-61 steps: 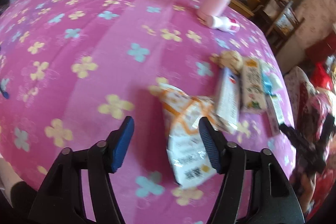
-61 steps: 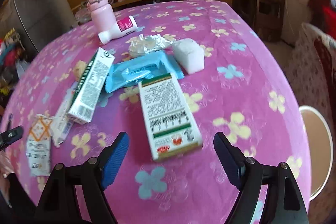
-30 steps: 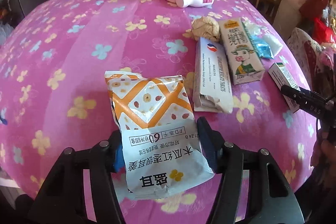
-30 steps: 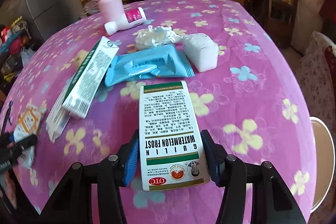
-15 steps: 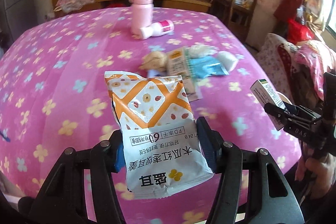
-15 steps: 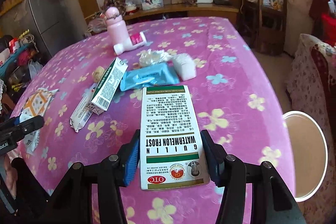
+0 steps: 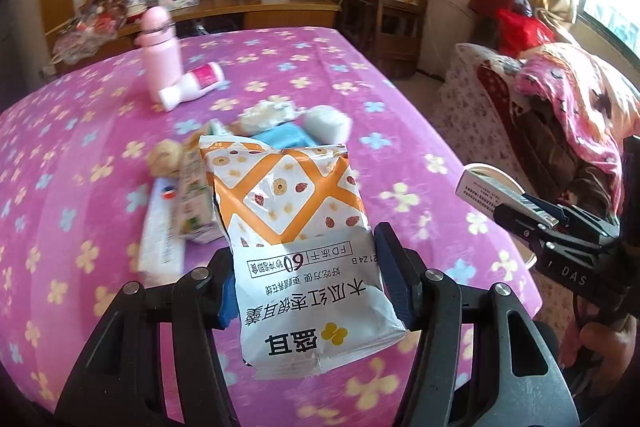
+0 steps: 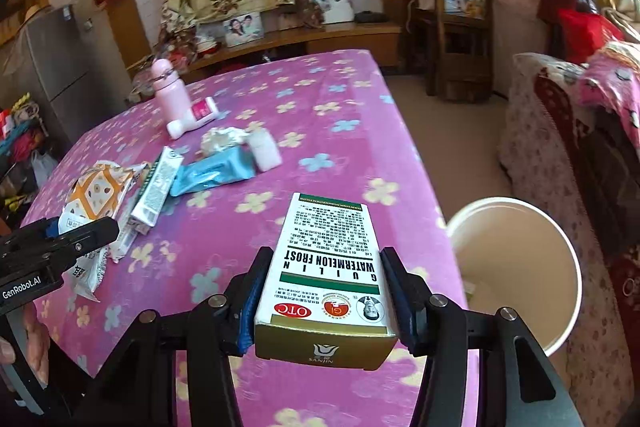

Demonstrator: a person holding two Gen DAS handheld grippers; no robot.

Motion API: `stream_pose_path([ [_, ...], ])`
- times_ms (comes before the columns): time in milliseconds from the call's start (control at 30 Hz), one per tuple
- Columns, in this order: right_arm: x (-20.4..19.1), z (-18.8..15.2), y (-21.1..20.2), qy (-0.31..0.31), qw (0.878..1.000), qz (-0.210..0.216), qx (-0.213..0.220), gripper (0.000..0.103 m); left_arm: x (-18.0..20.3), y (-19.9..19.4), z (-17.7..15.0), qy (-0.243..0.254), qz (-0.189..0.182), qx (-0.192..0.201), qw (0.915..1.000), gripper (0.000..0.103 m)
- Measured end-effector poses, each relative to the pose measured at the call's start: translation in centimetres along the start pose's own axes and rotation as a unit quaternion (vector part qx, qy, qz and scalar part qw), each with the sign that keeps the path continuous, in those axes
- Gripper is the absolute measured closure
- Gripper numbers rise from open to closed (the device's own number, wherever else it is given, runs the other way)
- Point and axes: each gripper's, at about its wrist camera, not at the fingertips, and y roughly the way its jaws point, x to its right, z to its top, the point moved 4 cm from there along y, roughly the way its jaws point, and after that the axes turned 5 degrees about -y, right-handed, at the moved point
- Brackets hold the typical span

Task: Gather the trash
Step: 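Carry the wrapper and the Watermelon Frost box over the white bucket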

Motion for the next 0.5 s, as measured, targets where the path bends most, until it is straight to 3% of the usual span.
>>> stream_pose_path([
  [300,3.5,-1.6,-0.5,0.030,1.000,-0.006,-0.005,0.051,4.8,2.2,0.4,0.030,-0.014,-0.009,0.9994,0.046],
  [500,3.8,-3.4,1.4,0.035,0.999,0.005,-0.037,0.051,5.8,3.2,0.2,0.037,-0.007,-0.018,0.9991,0.046],
])
